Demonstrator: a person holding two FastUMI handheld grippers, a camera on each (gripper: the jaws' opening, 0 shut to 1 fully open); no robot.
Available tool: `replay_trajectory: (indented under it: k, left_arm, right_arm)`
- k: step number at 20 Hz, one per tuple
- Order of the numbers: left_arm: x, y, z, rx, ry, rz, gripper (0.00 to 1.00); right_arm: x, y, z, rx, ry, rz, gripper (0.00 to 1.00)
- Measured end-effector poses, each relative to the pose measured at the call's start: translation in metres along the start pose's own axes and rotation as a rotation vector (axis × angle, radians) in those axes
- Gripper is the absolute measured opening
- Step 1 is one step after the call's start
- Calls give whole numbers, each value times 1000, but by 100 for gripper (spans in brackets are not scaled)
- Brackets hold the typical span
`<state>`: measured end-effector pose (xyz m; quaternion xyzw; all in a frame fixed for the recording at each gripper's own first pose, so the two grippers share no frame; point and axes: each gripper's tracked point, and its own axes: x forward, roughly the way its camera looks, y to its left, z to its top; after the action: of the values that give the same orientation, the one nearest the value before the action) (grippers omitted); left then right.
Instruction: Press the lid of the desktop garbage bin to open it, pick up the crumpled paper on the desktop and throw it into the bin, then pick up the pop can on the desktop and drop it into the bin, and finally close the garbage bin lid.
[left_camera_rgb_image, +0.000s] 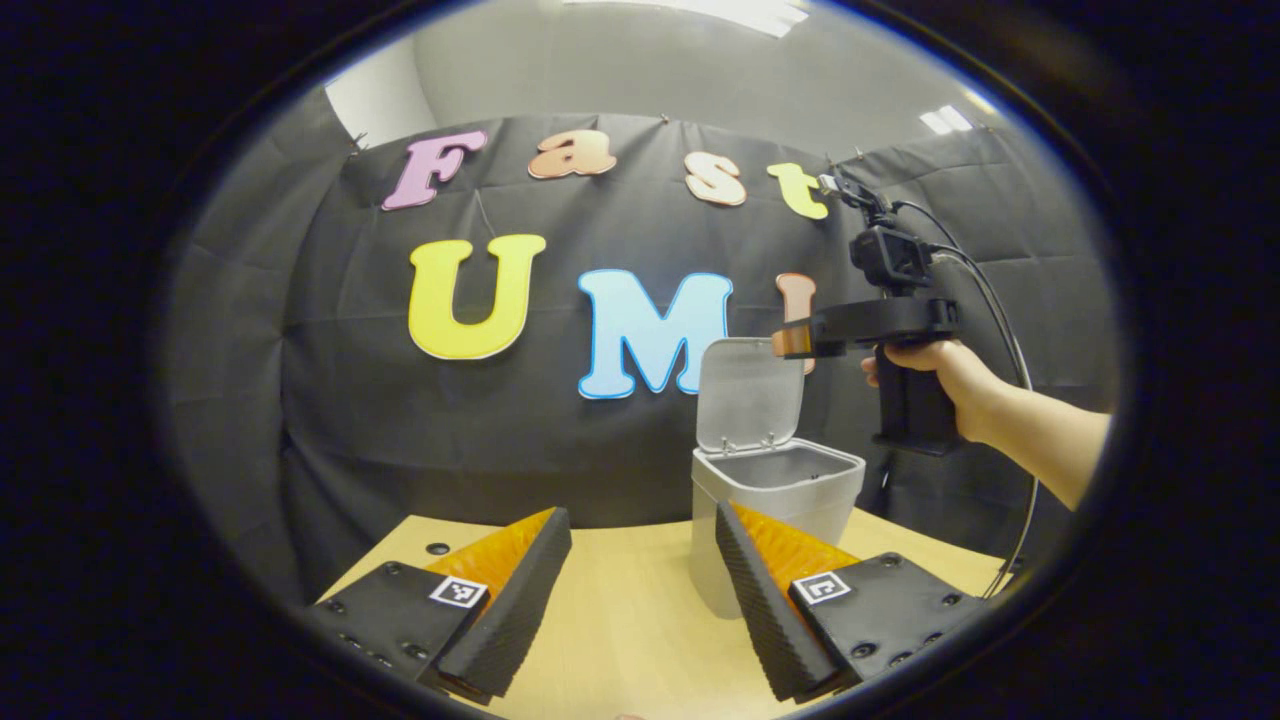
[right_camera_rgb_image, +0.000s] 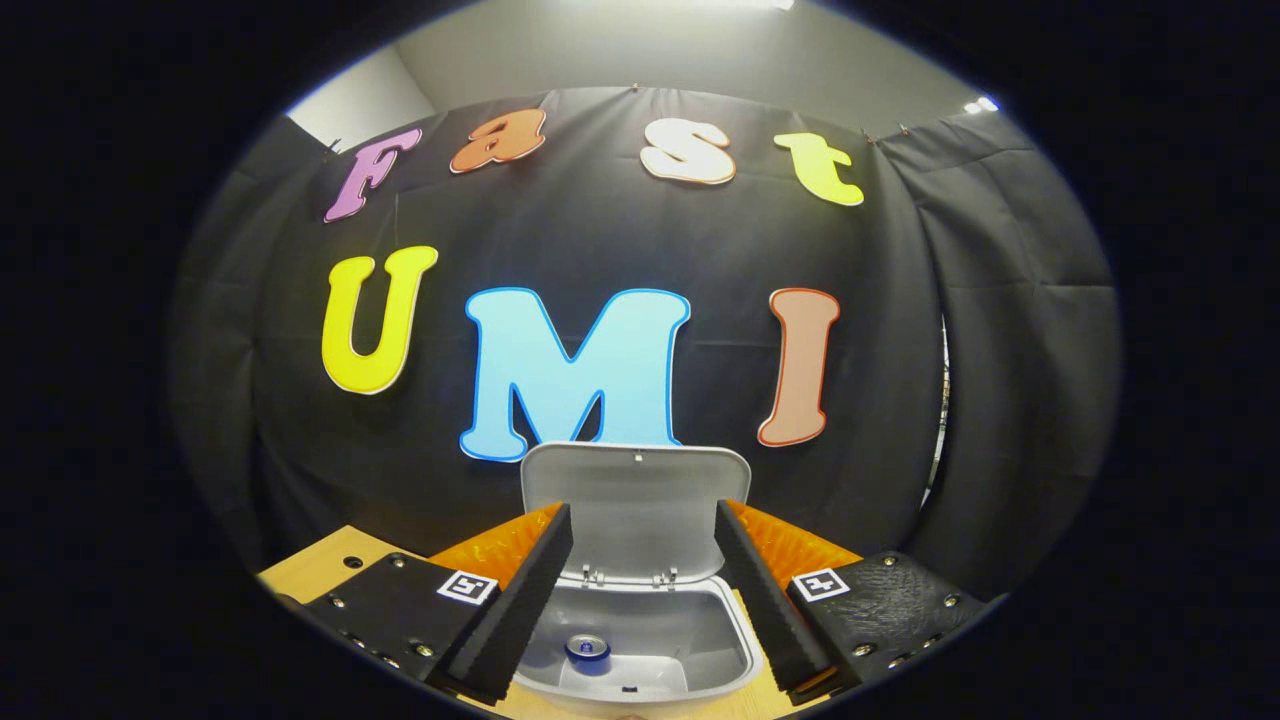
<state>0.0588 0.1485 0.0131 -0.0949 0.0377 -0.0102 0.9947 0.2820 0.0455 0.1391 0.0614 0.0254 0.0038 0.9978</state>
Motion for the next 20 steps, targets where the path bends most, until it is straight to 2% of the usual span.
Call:
replay_trajectory:
  k: [6, 10, 16, 20]
  left_arm:
    - [15, -1, -7, -42, -3, 26, 95]
    - [23, -2, -10, -34, -1, 50, 95]
    - [22, 0, -8, -36, -8, 89, 95]
    - [19, 4, -13, -50, 3, 107, 95]
  right_arm:
    - [29, -2, 26, -39, -51, -19, 92]
    - [50, -2, 39, -55, -80, -30, 92]
    - [82, 0, 35, 4, -59, -23, 92]
    - [89, -5, 34, -63, -66, -53, 92]
